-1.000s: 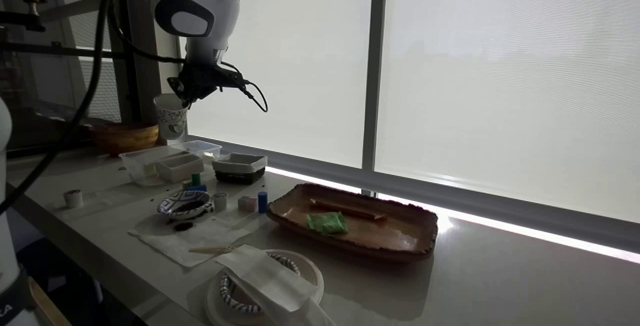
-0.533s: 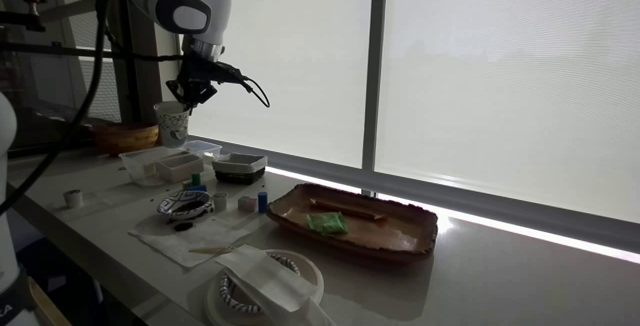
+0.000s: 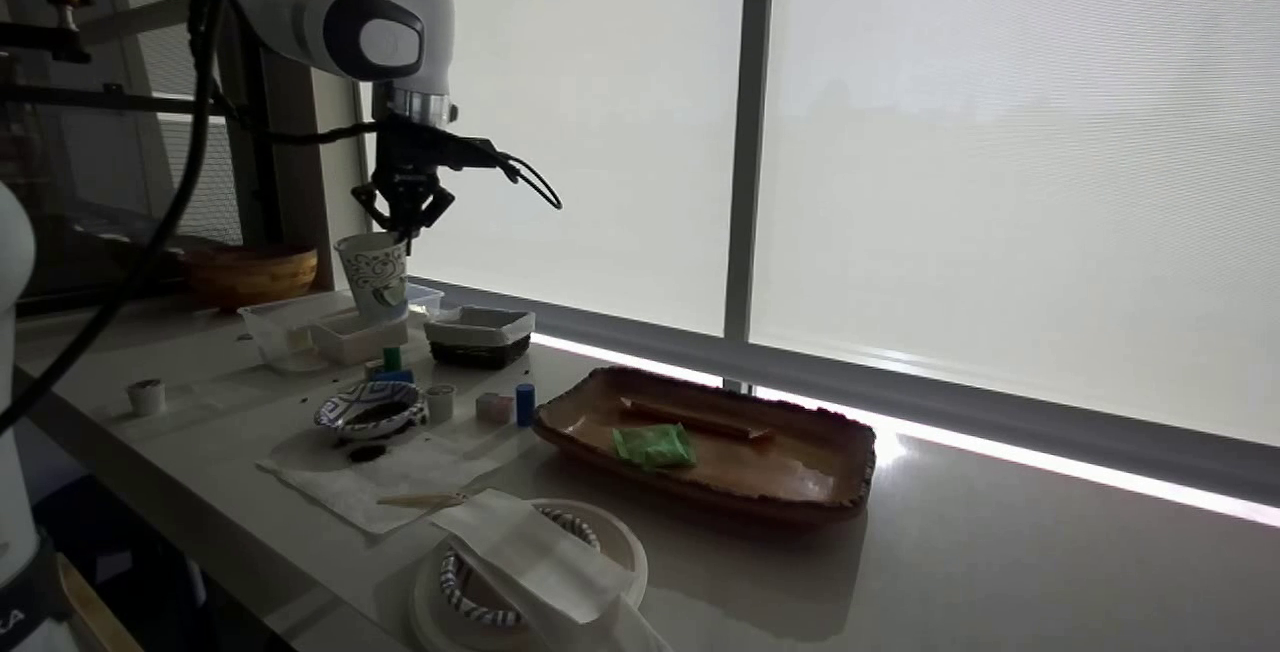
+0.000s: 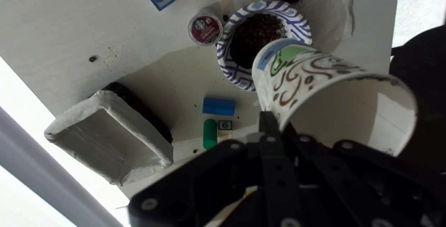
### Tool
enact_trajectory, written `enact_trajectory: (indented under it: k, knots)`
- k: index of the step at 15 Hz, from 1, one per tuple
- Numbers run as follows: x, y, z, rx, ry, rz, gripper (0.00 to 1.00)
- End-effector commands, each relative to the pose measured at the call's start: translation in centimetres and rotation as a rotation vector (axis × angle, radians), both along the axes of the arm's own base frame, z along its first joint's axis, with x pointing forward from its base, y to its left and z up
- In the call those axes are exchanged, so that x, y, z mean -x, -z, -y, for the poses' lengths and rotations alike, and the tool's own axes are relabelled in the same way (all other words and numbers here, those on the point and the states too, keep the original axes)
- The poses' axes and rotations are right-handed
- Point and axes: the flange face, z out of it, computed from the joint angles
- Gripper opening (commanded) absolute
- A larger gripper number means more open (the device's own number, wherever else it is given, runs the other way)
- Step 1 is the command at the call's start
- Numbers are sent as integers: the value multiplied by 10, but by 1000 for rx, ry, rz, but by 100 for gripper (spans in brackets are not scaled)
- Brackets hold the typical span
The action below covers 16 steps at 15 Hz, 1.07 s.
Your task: Pour the contents from the coffee cup into the black and white bowl on the left.
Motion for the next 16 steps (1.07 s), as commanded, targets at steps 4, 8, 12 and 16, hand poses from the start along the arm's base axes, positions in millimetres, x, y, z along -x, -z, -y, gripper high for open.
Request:
enact_trajectory:
  k: [4, 8, 12, 16]
  knots:
    - [4, 36, 14, 99, 77, 11, 1]
    - [4, 52, 19, 142, 98, -6, 1]
    - [4, 64, 24, 165, 108, 10, 1]
    - [8, 87, 35, 156, 130, 37, 1]
